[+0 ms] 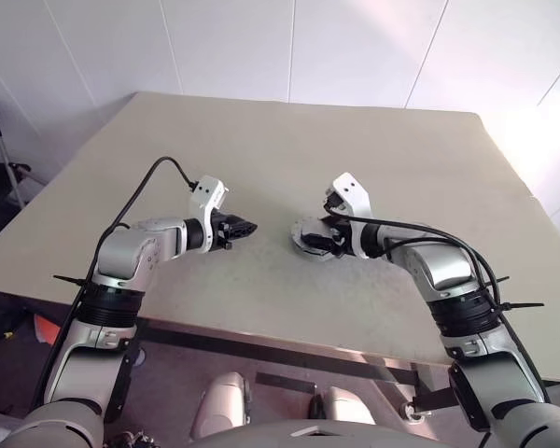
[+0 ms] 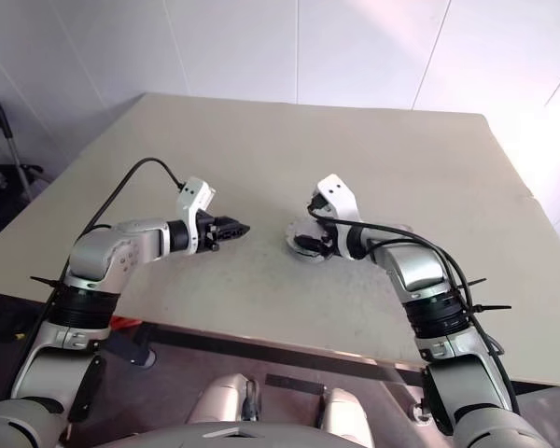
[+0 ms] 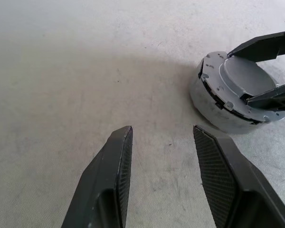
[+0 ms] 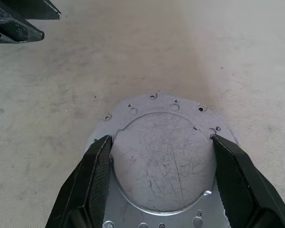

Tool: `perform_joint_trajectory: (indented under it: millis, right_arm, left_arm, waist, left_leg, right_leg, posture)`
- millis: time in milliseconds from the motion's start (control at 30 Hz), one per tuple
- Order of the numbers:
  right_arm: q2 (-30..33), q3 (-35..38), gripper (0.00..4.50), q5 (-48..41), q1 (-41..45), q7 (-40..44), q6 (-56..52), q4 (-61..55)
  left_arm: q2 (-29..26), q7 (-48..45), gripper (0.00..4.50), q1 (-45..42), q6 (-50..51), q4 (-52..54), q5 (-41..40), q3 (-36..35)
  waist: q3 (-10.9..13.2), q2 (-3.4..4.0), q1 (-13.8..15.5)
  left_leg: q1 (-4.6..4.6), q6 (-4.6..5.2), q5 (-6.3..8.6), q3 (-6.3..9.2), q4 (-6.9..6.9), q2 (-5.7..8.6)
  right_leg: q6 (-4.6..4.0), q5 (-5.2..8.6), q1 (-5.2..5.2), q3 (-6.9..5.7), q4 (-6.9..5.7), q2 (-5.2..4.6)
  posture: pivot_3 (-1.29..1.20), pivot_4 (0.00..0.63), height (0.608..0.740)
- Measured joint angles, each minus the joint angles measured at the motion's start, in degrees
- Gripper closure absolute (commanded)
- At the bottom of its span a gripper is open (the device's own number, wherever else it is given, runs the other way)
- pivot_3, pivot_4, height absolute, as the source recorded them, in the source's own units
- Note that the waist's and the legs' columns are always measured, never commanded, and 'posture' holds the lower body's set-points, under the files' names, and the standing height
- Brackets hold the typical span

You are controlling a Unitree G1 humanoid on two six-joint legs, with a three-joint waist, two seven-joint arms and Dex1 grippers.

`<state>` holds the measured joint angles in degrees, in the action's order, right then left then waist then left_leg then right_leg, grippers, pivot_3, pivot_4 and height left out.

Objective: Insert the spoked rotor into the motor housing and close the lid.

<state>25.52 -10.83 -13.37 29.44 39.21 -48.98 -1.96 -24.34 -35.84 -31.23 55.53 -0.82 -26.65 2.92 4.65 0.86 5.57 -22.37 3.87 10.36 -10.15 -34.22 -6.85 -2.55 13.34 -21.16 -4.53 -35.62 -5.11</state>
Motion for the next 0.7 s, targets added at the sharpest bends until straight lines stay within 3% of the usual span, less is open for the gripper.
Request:
perform_joint_trajectory:
  millis: [700]
  right_arm:
    - [-0.4, -0.4, 1.33, 1.9, -0.1, -1.6, 4.1, -0.1]
  left_arm:
    - [0.5, -0.1, 2.37, 0.1, 0.1, 0.0, 0.2, 0.1]
  waist:
    - [0.0, 0.00, 0.0]
  left_leg:
    - [0.12, 0.02, 0.01, 0.00, 0.00, 0.00]
  right_leg:
    - [0.00, 0.00, 0.10, 0.00, 0.00, 0.00]
  posture:
    - [0.00, 0.000, 0.740]
